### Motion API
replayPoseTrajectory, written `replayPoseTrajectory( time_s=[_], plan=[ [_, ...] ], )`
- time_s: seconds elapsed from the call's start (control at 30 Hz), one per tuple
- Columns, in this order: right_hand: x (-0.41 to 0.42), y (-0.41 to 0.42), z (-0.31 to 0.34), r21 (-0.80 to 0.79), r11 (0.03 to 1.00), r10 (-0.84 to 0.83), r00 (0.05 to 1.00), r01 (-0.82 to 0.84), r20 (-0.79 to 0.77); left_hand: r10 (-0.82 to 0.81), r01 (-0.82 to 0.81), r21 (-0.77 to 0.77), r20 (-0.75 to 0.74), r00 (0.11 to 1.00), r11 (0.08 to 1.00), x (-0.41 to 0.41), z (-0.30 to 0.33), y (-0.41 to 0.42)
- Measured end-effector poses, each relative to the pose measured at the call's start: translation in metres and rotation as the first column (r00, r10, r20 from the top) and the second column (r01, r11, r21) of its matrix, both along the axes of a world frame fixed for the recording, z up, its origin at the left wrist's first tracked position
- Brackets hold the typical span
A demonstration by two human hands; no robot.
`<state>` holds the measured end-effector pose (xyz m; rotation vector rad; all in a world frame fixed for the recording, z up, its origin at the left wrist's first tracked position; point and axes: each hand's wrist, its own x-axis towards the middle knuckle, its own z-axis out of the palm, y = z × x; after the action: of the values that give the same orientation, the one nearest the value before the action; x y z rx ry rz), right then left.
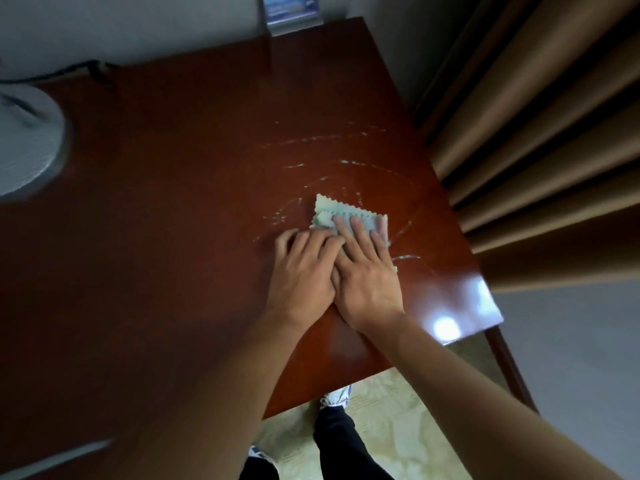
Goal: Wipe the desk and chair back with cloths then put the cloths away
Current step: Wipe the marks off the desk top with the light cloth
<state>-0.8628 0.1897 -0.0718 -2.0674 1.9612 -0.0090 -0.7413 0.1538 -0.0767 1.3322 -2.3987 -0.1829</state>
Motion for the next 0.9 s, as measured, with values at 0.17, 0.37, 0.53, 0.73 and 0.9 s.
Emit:
replayPoseTrajectory(
  time_s=[0.17,0.37,0.53,0.73,0.9],
  plan=[
    [-0.074,0.001,-0.005,-0.062,0.980,-0.191,0.982,0.190,-0.009,-0.029,0.029,0.094,-0.008,1.000,0.995,-0.076,0.012,-0.006],
    [-0.062,0.001,-0.003,-0.130,0.913,-0.390,0.921,0.387,0.004,0.124,-0.142,0.135,0.131,0.984,0.981,-0.003,0.011,-0.014],
    [0.048,0.031,-0.010,-0.141,0.965,-0.223,0.975,0.221,0.002,0.111,-0.144,0.155,0.205,0.972,0.977,0.062,-0.006,-0.003],
    [-0.002,0.016,-0.012,-0.196,0.970,-0.151,0.988,0.144,-0.020,0.102,-0.128,0.131,0.191,0.976,0.983,0.063,-0.014,0.002],
    [-0.069,-0.003,-0.009,-0.213,0.807,-0.569,0.822,0.551,-0.027,0.108,-0.131,0.113,0.187,0.976,0.985,0.063,-0.016,0.001]
  ],
)
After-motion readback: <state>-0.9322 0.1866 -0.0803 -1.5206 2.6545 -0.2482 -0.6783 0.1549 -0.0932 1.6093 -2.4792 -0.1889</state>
